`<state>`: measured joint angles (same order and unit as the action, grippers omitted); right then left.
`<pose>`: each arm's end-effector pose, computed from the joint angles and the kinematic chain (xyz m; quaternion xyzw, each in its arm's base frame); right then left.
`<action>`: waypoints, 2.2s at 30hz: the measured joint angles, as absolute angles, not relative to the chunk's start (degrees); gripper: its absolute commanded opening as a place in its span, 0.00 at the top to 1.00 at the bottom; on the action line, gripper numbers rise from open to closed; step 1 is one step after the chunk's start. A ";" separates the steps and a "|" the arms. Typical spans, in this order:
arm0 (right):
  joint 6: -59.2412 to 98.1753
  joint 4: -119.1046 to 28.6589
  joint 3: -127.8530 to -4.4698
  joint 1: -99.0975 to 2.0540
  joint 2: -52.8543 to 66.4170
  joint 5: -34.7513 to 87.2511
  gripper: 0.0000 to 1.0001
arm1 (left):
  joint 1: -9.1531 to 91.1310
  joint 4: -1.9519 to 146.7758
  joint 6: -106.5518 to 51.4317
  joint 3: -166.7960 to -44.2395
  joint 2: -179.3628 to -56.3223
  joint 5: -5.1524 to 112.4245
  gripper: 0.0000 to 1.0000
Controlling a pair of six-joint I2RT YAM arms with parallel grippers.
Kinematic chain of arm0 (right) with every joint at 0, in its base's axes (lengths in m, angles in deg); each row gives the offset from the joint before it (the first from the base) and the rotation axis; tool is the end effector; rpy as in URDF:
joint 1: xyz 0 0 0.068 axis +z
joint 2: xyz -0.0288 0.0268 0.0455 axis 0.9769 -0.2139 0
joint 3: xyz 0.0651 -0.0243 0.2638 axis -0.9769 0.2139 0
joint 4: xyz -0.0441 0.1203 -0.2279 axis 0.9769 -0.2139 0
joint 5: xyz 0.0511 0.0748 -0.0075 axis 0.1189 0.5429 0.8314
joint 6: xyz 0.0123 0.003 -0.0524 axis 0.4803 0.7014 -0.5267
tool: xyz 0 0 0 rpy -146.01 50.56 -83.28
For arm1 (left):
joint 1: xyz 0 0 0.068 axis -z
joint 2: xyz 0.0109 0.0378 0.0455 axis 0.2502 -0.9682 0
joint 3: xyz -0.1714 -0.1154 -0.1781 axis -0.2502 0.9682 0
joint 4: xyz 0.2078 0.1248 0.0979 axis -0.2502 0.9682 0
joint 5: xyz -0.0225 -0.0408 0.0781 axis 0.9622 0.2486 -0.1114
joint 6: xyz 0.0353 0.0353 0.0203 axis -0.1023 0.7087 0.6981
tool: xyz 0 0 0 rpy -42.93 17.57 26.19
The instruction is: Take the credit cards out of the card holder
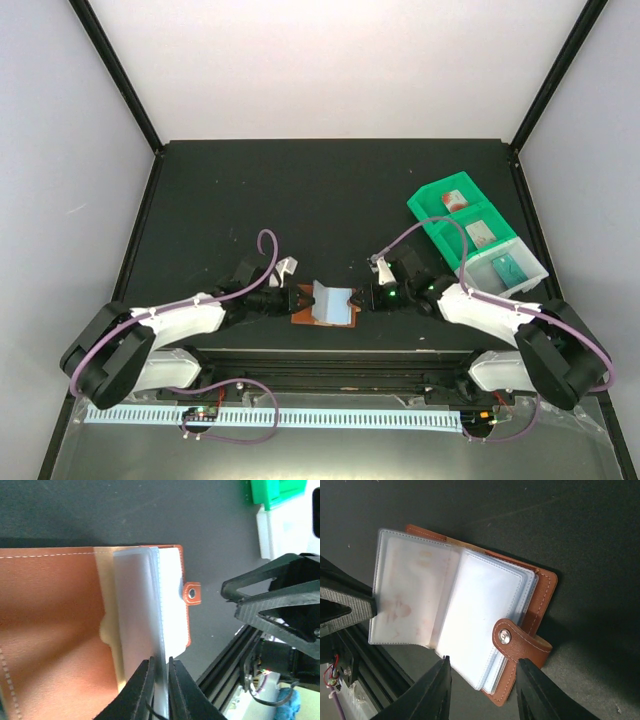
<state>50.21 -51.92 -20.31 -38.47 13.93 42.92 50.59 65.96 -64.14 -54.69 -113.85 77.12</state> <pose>0.1698 0.1572 0.1563 -0.0826 0.9217 0.3562 0.1297 0.1645 -0.1431 0.1452 0.0195 0.8840 -0.4499 0.1256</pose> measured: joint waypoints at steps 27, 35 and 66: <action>55.20 -47.52 -28.15 -31.76 3.02 42.75 0.72 | 50.59 70.70 -63.20 -54.65 -110.58 69.54 0.50; 55.11 -46.47 -27.19 -31.76 0.71 42.16 0.73 | 50.59 67.14 -63.31 -54.58 -113.57 70.89 0.50; 54.54 -46.30 -26.06 -31.76 -0.28 40.96 0.73 | 50.59 68.65 -61.56 -54.58 -115.21 67.90 0.50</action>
